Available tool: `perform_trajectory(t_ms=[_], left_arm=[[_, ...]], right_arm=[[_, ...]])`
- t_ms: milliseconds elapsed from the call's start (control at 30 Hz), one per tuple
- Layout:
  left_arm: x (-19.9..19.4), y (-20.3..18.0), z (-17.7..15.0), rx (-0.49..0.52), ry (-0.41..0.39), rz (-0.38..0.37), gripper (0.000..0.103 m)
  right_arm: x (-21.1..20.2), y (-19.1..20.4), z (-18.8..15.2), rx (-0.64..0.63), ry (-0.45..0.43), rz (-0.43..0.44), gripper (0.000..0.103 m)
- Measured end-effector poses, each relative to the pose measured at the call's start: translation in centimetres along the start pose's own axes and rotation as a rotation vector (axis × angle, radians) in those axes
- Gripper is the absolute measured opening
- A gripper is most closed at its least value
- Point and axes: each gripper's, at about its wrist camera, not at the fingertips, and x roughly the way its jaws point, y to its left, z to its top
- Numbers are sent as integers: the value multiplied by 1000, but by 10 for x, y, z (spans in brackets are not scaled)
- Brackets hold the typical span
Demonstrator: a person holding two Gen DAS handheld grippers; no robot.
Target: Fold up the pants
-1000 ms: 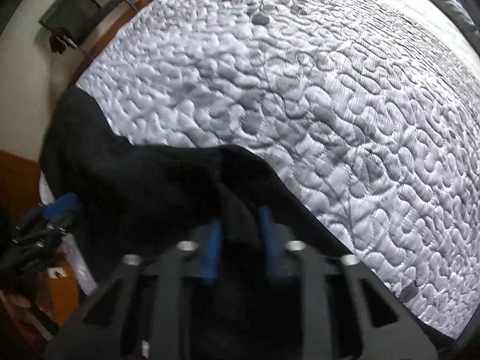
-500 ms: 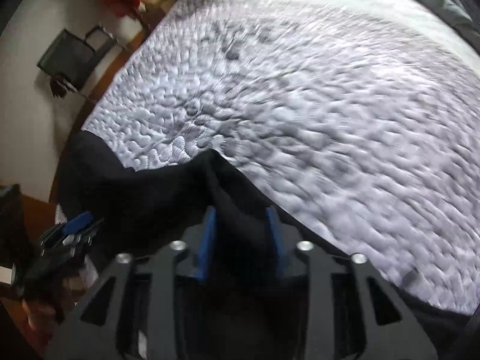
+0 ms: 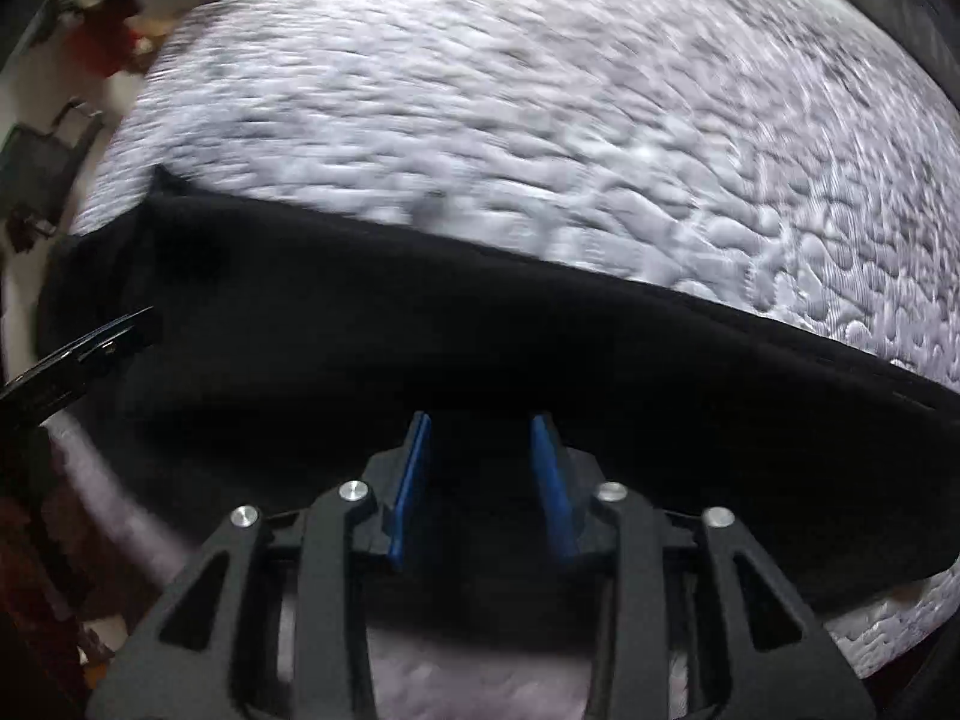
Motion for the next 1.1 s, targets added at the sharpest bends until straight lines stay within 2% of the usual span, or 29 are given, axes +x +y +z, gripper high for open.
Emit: perform_trajectory(t_ms=[100,167,200,233,267,367,500,667,767,800,867,967,1100], left_arm=[[1,3,2,-34,-3,-10,73],[-6,-1,-1,-35,-11,13,73],[-11,-2,-4,-34,-16,39,73],[-14,-2,-5,-35,-19,54,73],[-18,-6,-8,-35,-21,53,73],[-27,-24,-23,-8,-23,6,73],[-24,-77,-45,107,0,-60,73],[-3,-141,-58,222,40,-75,74],[17,-165,-63,250,60,-46,75],[26,-169,-64,265,56,-11,77],[33,-174,-65,281,54,4,84],[30,-178,-66,282,49,17,84],[19,-175,-65,227,52,-4,84]], right_arm=[[9,-16,8,89,3,80,26],[1,-17,6,83,-12,96,28],[-4,-18,3,79,-21,100,32],[-10,-19,-2,79,-28,96,44],[-18,-24,-10,78,-46,84,50],[-37,-50,-32,107,-82,61,50],[-56,-118,-71,258,-102,32,51],[-62,-191,-115,444,-91,28,51],[-58,-202,-118,444,-84,-7,51],[-56,-204,-117,436,-79,-25,51],[-45,-203,-113,421,-69,-45,54],[-43,-206,-112,424,-74,-28,54],[-73,-228,-129,463,-149,3,51]])
